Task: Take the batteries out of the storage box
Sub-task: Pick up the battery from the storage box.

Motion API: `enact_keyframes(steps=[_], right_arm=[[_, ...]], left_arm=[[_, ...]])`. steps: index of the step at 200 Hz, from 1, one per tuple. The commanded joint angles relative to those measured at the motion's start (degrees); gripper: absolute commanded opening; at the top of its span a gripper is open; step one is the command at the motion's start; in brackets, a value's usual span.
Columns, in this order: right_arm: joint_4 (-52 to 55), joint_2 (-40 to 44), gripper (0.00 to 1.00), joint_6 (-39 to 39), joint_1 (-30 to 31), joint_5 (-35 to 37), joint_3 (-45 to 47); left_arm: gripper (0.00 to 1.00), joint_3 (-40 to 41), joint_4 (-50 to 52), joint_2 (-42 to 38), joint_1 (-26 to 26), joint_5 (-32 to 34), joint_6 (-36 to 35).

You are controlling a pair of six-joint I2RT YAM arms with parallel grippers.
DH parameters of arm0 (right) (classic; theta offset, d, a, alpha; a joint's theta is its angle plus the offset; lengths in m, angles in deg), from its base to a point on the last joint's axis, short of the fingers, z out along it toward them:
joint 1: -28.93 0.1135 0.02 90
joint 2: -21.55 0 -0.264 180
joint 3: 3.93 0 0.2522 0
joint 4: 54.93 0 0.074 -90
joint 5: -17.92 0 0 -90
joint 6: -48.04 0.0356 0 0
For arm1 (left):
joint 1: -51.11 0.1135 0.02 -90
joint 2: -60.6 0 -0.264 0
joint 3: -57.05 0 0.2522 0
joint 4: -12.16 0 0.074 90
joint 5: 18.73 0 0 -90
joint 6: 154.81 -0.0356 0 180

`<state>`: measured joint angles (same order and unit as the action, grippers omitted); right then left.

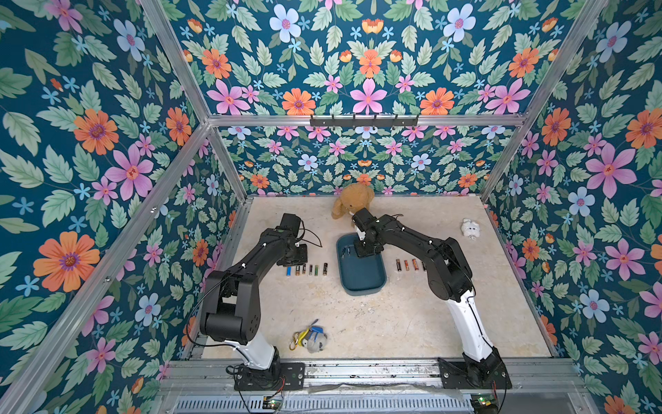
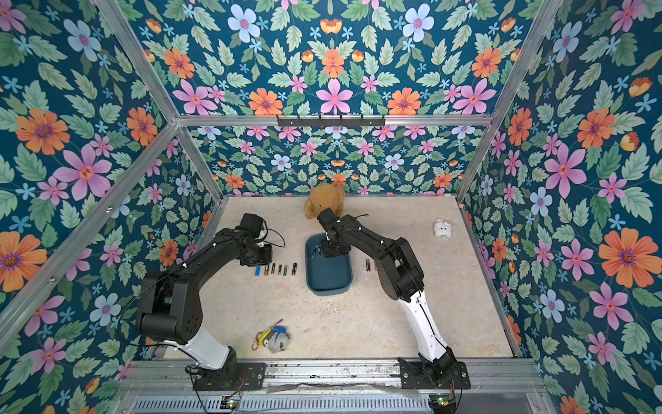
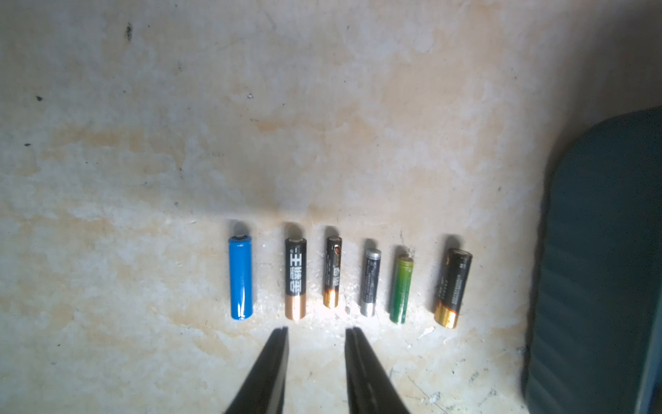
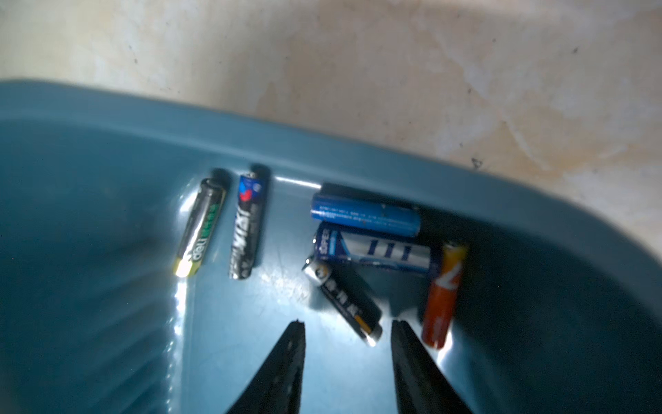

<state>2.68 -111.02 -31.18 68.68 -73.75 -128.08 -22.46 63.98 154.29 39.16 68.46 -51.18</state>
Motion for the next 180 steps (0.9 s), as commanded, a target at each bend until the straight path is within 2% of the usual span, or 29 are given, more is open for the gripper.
enact_keyframes(steps=[1,80,152,180], right_arm=[[-0.3,-0.1,0.45,-1.4,0.0,0.1,-0.2],[2.9,-5.1,0.45,-4.9,0.1,2.1,-6.4],[3.9,-4.7,0.29,-5.0,1.0,2.6,-5.0],[4.0,-3.7,0.3,-4.5,1.2,2.5,-3.7]], left_arm=[[0.33,0.4,0.2,-0.5,0.0,0.1,0.6],[0.33,-0.1,1.1,-0.9,0.0,0.5,0.5],[0.33,-0.6,1.3,-0.6,0.0,0.4,0.4],[0.33,-0.7,1.2,-0.5,-0.1,0.3,0.3]])
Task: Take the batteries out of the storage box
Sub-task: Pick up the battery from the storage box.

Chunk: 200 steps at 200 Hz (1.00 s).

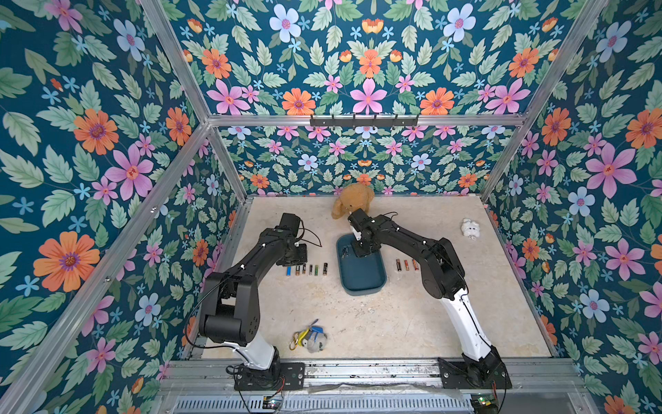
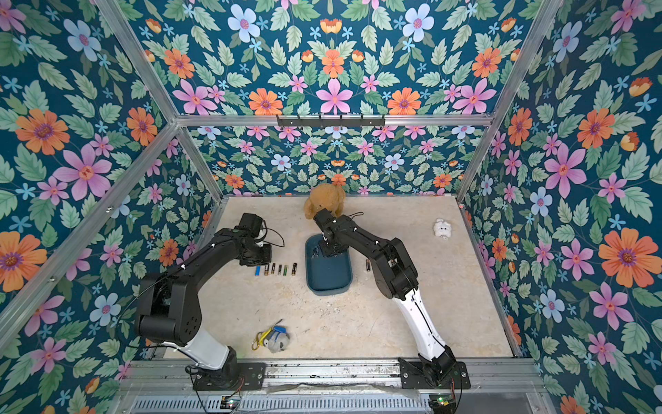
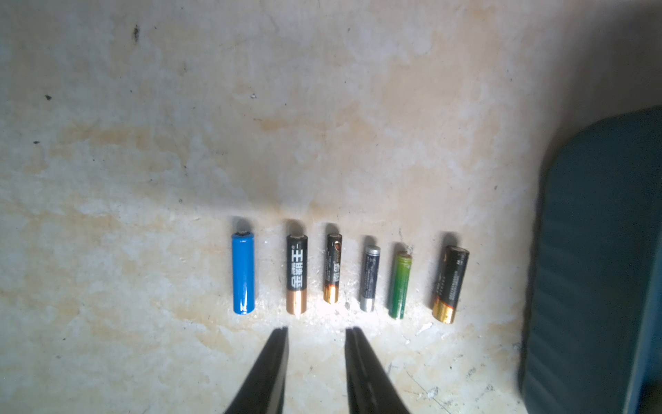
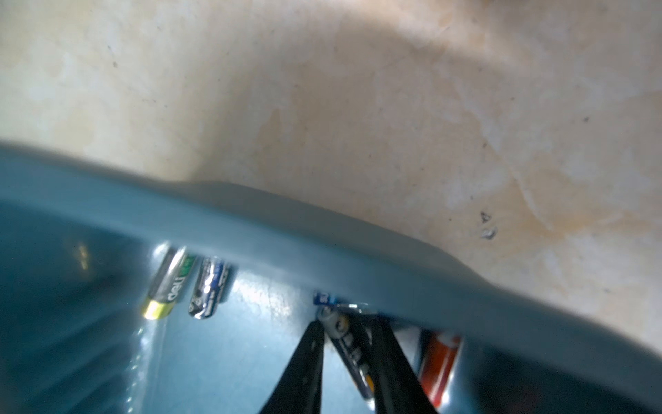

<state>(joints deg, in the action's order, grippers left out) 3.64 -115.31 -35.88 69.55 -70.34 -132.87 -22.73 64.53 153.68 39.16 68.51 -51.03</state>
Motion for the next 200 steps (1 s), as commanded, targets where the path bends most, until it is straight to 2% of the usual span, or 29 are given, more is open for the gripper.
enact_keyframes(steps=[1,58,99,126,200], right_arm=[[3.0,0.6,0.31,0.2,0.3,-0.9,1.1],[3.9,1.3,0.36,-0.1,0.4,-0.7,2.1],[3.5,1.6,0.28,-0.2,0.4,-0.6,3.0],[3.2,1.9,0.19,-0.1,0.4,-1.3,3.3],[2.4,3.9,0.13,1.4,0.4,-2.4,3.4]], left_arm=[[0.33,-0.5,0.6,0.1,0.0,0.3,0.1],[0.33,-1.0,0.9,0.4,-0.3,0.2,0.0],[0.33,-1.7,1.2,0.9,-0.7,0.2,0.0],[0.33,-2.4,1.6,0.6,-1.0,0.5,0.3],[0.33,-2.3,2.3,-1.0,-1.6,0.9,1.0]])
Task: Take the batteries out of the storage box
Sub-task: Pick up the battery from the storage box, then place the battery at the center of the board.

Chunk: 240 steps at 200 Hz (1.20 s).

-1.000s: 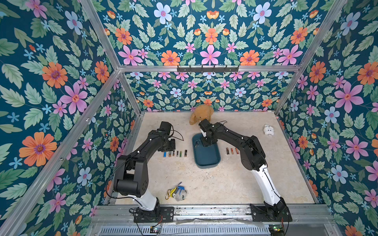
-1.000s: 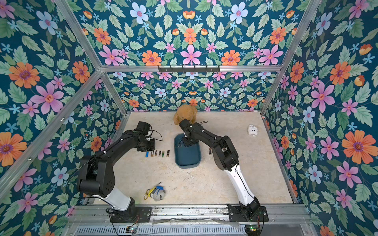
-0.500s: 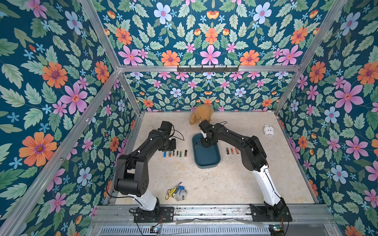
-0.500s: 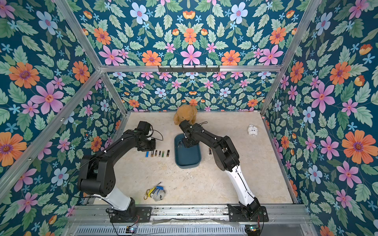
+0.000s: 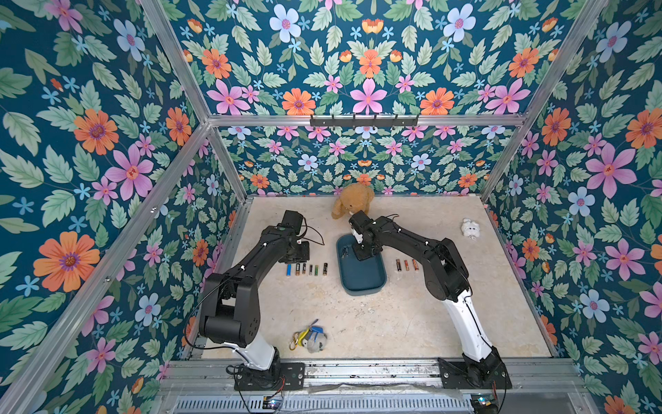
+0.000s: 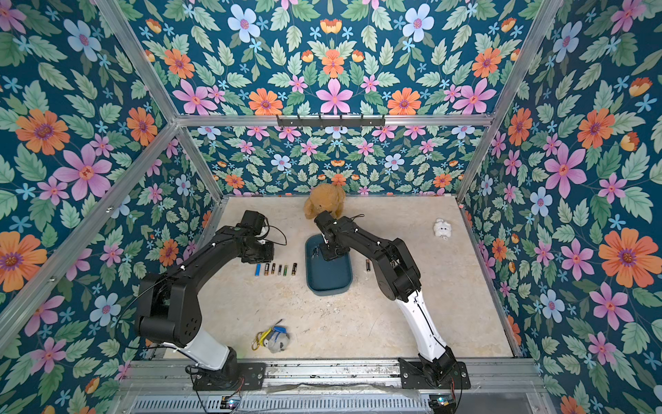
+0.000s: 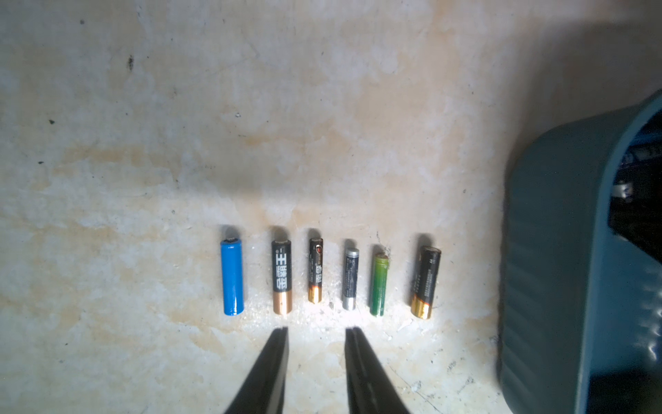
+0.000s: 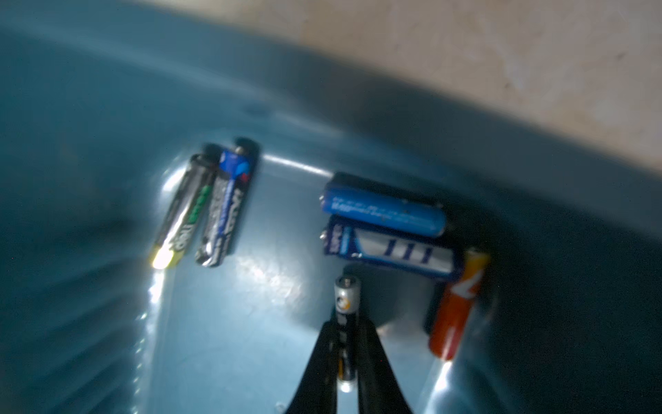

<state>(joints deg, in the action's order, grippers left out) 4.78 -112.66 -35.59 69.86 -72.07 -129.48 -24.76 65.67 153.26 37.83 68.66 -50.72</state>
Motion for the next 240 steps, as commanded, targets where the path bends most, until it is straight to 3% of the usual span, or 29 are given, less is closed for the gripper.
enact_keyframes(steps=[1,82,136,205,240], right_arm=[[1.3,1.3,0.13,1.2,0.1,-0.6,0.1],[1.4,11.7,0.12,6.4,-0.4,-3.6,3.4],[0.7,22.9,0.12,9.2,-1.8,-2.2,12.1],[-2.8,42.6,0.12,13.3,-5.0,0.2,35.3],[-6.1,48.3,0.12,15.5,-5.3,-0.5,47.1]], left_arm=[[0.33,-0.2,1.1,-0.6,-0.2,0.8,0.7],[0.34,0.4,0.2,-3.3,-1.0,0.5,2.8],[0.34,0.8,-0.1,-3.8,-2.4,0.3,3.3],[0.34,0.2,-0.2,-4.4,-5.0,0.6,5.0],[0.34,0.3,-0.2,-4.0,-6.4,1.4,5.8]])
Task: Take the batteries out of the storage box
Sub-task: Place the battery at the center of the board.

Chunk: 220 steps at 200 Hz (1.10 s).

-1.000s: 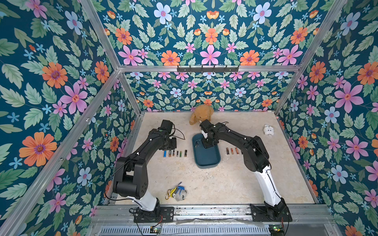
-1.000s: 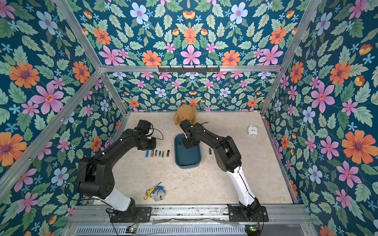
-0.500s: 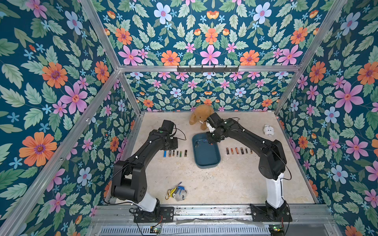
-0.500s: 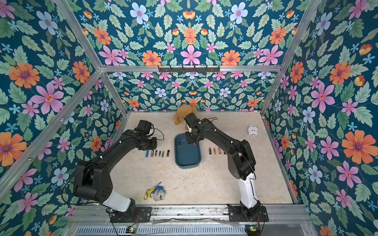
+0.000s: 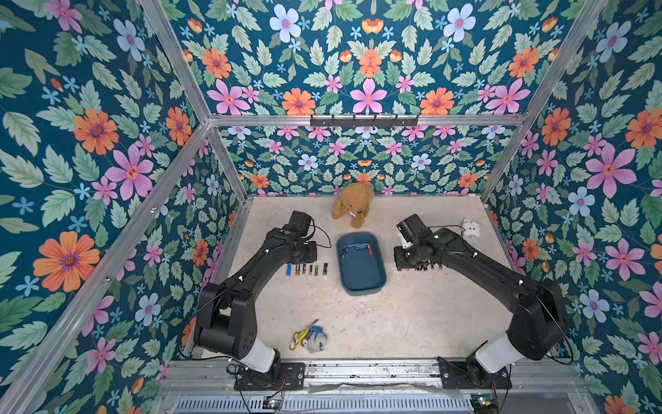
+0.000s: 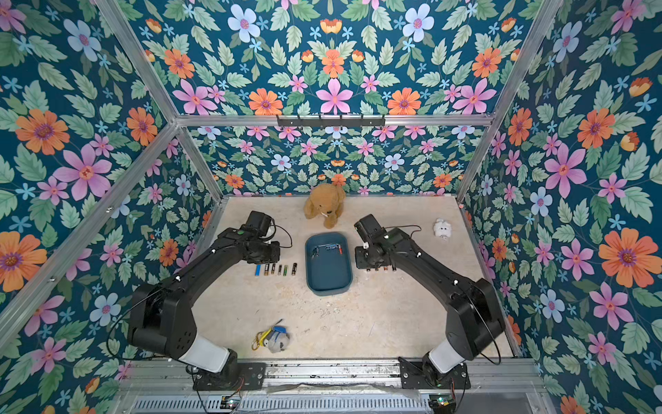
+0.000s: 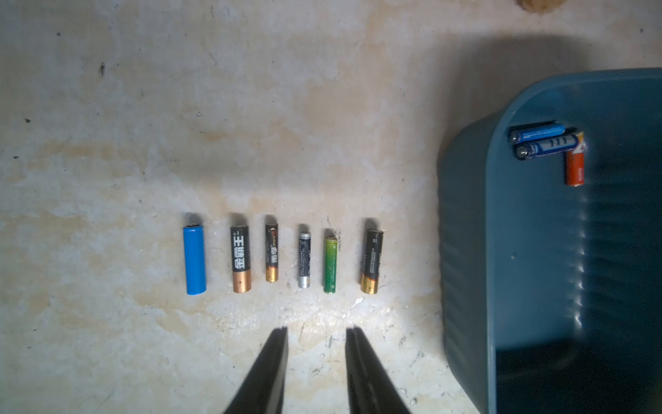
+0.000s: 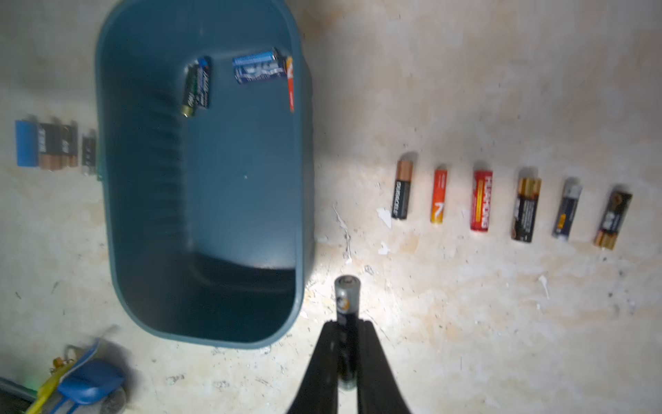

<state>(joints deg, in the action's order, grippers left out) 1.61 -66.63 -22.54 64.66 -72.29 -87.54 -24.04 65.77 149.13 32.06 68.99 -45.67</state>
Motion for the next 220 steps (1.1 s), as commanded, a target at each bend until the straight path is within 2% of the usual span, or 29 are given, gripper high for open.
enact_keyframes(steps=[1,50,91,220], right_arm=[[-3.0,2.3,0.12,2.5,-0.1,-0.3,5.5],[-10.3,3.9,0.12,5.6,-0.2,-3.3,16.0],[-15.1,1.9,0.12,6.0,-0.2,-6.2,20.4],[-16.6,-2.3,0.13,4.8,-0.1,-6.0,22.2]], left_arm=[[0.34,-0.4,-0.3,0.1,-0.7,1.1,0.8],[0.34,0.8,-0.1,-0.1,-1.5,1.8,1.3],[0.34,1.2,0.2,-0.3,-2.0,2.1,1.6],[0.34,0.9,0.4,0.5,-2.4,2.5,1.7]])
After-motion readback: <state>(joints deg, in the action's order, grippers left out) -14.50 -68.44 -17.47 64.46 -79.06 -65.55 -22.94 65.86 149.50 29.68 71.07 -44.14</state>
